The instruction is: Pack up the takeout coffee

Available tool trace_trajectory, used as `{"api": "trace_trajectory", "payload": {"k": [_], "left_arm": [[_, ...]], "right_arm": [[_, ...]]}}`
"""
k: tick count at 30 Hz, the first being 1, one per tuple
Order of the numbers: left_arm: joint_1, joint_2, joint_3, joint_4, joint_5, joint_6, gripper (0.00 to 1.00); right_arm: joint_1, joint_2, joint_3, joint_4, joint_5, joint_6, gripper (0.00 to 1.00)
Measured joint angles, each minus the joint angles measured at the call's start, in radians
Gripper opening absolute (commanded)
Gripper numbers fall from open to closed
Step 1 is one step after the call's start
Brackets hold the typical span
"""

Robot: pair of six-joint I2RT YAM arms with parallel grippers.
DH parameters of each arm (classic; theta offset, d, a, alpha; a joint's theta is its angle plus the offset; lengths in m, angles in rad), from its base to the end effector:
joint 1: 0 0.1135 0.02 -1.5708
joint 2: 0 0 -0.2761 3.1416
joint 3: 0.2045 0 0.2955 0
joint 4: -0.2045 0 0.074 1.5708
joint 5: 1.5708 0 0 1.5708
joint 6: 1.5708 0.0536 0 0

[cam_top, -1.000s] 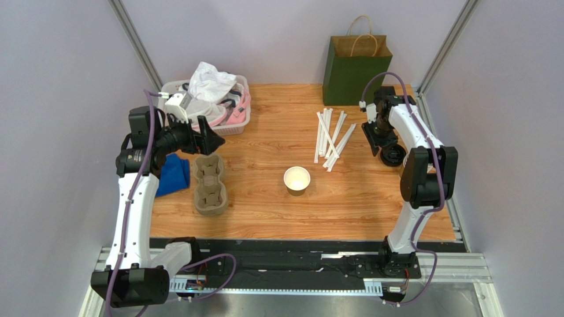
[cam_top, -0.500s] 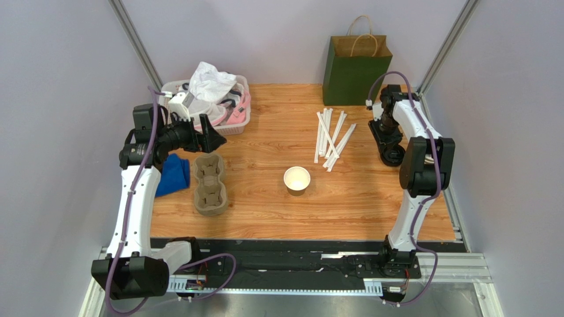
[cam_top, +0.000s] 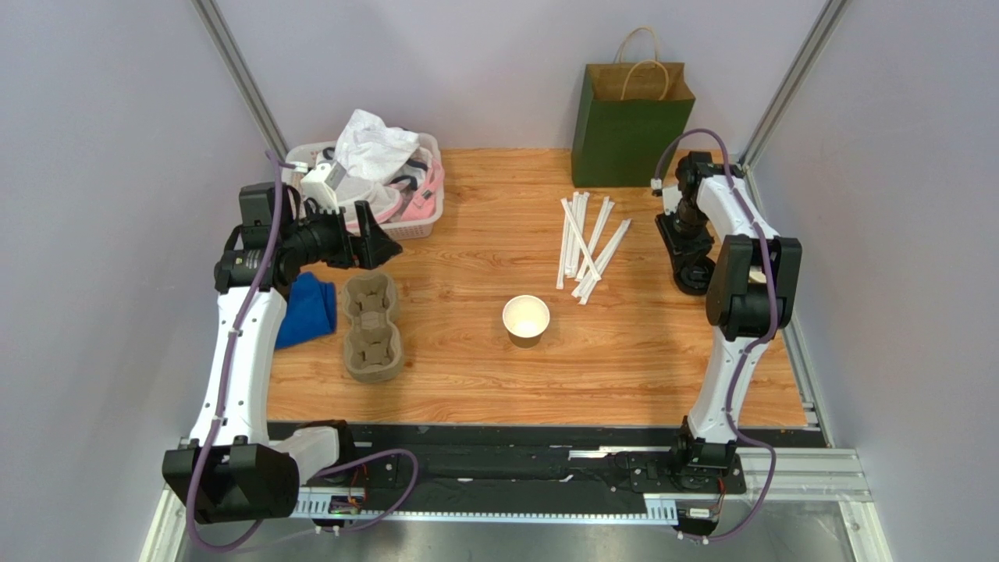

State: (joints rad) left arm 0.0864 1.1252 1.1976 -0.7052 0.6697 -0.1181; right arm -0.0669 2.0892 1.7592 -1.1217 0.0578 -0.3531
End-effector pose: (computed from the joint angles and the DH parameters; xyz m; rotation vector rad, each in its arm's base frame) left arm 0.2806 -0.0091 0.3748 0.1547 2.1365 -0.7509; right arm 0.4639 -0.0342 0.1897 -0.4276 3.0044 -0.1235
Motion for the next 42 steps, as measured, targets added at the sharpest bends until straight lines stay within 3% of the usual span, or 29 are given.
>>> {"api": "trace_trajectory", "payload": {"k": [10,17,24,27,34,42], "left_arm": [[0.0,0.005,0.0,0.0,0.0,0.0,0.99],[0.0,0.014,0.0,0.001,0.0,-0.001,0.99],[0.0,0.025,0.0,0.008,0.003,-0.009,0.99],[0.0,0.032,0.0,0.008,0.004,-0.01,0.99],[0.0,0.037,0.001,0.008,0.007,-0.011,0.99],[0.0,0.039,0.002,0.009,0.014,-0.011,0.99]], "right_arm": [[-0.002,0.04,0.017,-0.009,-0.015,0.0,0.36],[-0.013,0.04,0.018,-0.014,-0.02,0.0,0.25],[-0.021,0.047,0.018,-0.022,-0.032,0.001,0.25],[-0.022,0.051,0.018,-0.025,-0.034,0.001,0.2],[-0.023,0.051,0.018,-0.029,-0.045,0.005,0.0],[-0.025,0.05,0.018,-0.057,-0.087,0.008,0.0]]}}
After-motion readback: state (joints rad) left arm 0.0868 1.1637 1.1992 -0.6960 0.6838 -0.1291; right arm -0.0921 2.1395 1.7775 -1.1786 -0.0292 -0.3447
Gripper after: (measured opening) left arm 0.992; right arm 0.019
